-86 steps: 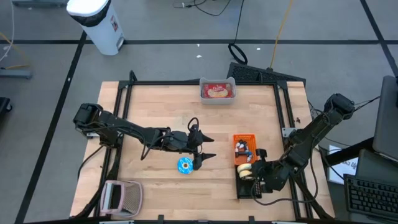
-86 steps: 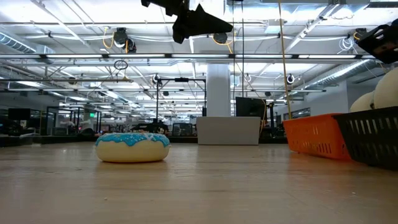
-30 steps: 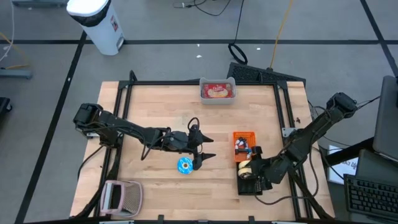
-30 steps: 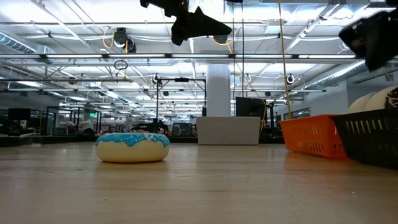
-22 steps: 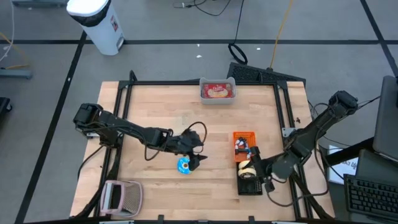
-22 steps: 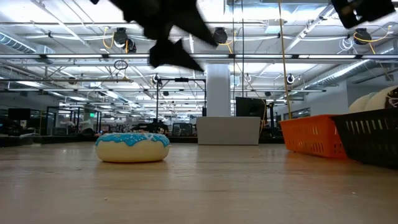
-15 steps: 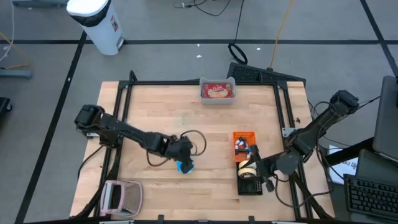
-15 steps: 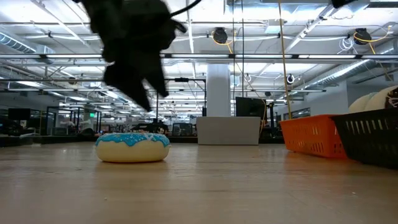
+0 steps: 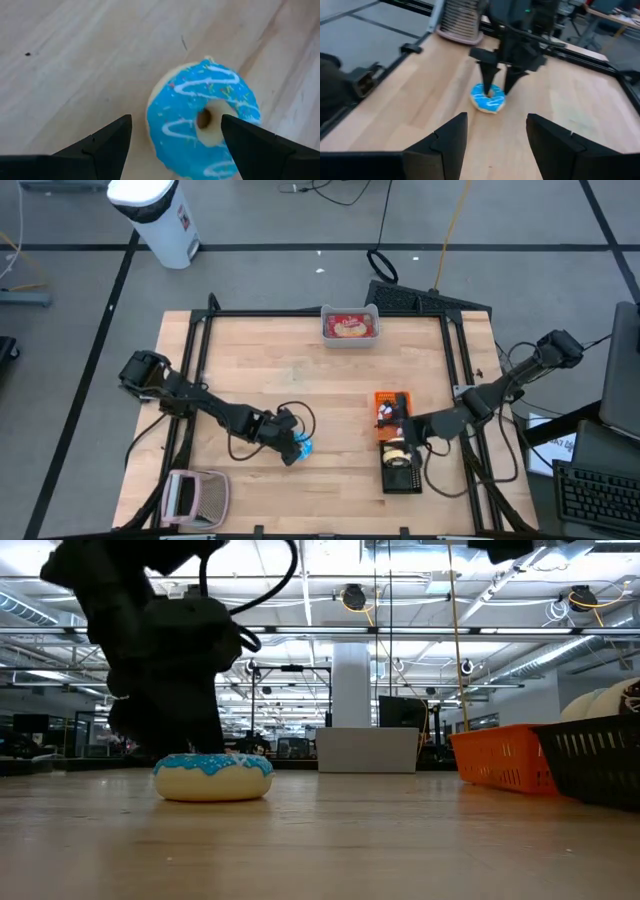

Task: Pick & Place Food Item
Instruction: Put the blue donut into the black bin

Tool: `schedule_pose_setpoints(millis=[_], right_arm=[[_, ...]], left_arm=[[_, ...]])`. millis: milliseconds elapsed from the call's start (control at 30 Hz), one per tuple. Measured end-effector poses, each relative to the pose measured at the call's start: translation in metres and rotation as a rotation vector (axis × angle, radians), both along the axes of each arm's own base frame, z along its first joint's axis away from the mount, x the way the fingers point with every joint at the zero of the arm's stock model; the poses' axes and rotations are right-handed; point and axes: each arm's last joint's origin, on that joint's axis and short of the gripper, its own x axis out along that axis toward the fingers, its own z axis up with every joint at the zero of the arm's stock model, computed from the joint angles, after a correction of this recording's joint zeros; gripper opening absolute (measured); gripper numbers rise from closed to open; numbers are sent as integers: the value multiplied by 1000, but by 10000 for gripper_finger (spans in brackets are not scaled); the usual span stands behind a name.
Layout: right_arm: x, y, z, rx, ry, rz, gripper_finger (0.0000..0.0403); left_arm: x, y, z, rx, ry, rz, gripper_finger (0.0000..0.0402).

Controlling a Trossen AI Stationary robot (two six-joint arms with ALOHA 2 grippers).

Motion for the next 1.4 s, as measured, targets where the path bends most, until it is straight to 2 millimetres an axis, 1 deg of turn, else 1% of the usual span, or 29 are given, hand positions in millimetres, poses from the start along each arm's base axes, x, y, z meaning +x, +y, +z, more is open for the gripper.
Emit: schedule_pose_setpoints(millis=[200,300,367,467,567,633,733,800,900,1033,1200,1333,1400], right_arm=[[8,-16,1,29,-4,-92,194],[13,-22,2,45,-21,-121,194],[15,-25,1,41,-19,-138,194],[20,-32,-2,24,-9,-170,194],[27,-39,-7,23,13,-214,194],[31,-44,-10,40,23,-249,194],[38,-51,-15,66,32,-300,194],[43,-55,-18,67,37,-321,194],[49,-59,-24,61,49,-344,194],[56,-66,-31,61,65,-380,194],[63,-76,-36,130,61,-450,194],[64,-82,-39,187,57,-491,194],[64,-84,-41,236,39,-464,194]], left_arm=[[-11,11,-15,10,14,96,310],[-14,12,-18,10,16,93,309],[-14,12,-19,9,5,74,302],[-10,11,-18,16,-35,33,270],[-6,10,-17,44,-89,-38,218],[-2,11,-15,103,-127,-88,179],[3,16,-11,199,-188,-98,130],[7,20,-9,256,-219,-105,106],[14,28,-3,324,-278,-121,82],[25,39,8,420,-371,-141,66],[39,48,26,583,-446,-185,61],[47,50,39,806,-416,-242,60],[49,51,45,894,-392,-267,60]])
